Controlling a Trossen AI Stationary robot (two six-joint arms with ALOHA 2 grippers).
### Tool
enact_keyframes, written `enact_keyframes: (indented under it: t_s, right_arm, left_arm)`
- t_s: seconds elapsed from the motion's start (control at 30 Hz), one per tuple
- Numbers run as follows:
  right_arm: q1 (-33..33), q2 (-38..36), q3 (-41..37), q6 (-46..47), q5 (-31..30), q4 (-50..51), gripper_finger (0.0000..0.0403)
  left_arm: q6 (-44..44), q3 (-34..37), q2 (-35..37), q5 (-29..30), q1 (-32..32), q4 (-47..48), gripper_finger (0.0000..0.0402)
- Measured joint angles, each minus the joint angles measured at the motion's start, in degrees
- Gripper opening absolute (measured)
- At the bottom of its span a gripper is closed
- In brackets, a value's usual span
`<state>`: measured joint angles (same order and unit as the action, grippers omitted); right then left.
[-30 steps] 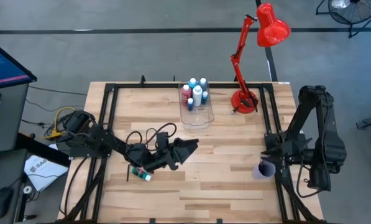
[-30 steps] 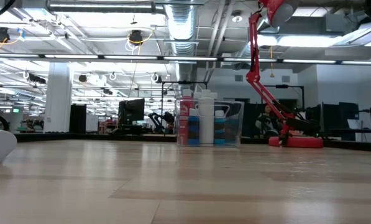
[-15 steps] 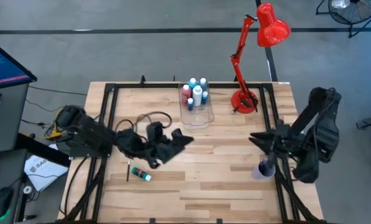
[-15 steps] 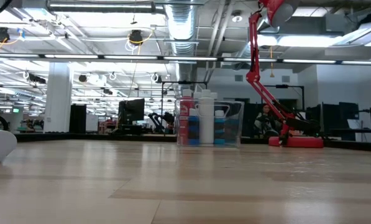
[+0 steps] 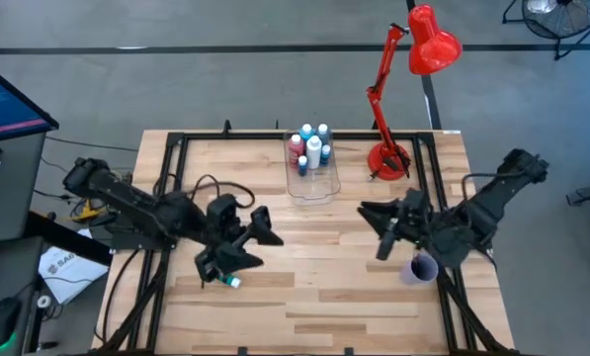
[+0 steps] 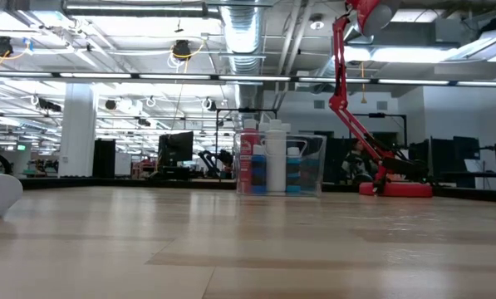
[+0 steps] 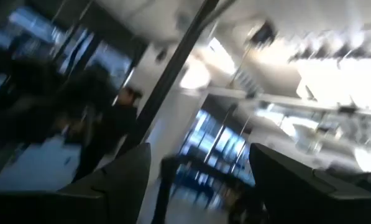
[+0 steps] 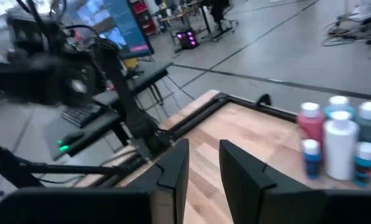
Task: Pick & Place Paint Supplies
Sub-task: Put the green paint bottle into the transparent bin
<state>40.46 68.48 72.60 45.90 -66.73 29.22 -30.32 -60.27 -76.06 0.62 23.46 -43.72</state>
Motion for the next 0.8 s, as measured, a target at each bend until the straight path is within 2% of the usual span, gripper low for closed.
enact_keyframes:
  t_s: [0.23, 0.33, 0.5, 0.7, 0.8]
  right_arm:
    - [-7.10, 5.28, 0.00, -8.43, 11.18, -13.45, 0.0082]
    - [-10.30, 6.96, 0.00, -8.47, 15.53, -15.66, 0.0082]
    - [-14.30, 8.66, 0.00, -8.45, 21.99, -16.47, 0.0082]
    - [-16.59, 8.73, 0.00, -9.29, 23.86, -16.38, 0.0082]
    - [-17.15, 8.73, 0.00, -11.41, 23.88, -16.38, 0.0082]
  left_arm:
    - [-0.63, 0.00, 5.73, 0.52, 0.19, 30.98, 0.0269]
    - [-2.98, 0.02, 7.11, 2.41, 0.03, 44.04, 0.0269]
    - [-6.39, 0.02, 8.70, 2.80, 0.91, 59.66, 0.0269]
    - [-8.57, 0.02, 9.42, 2.61, 2.21, 76.85, 0.0269]
    - [-7.46, 0.02, 8.27, 3.78, 2.78, 81.99, 0.0269]
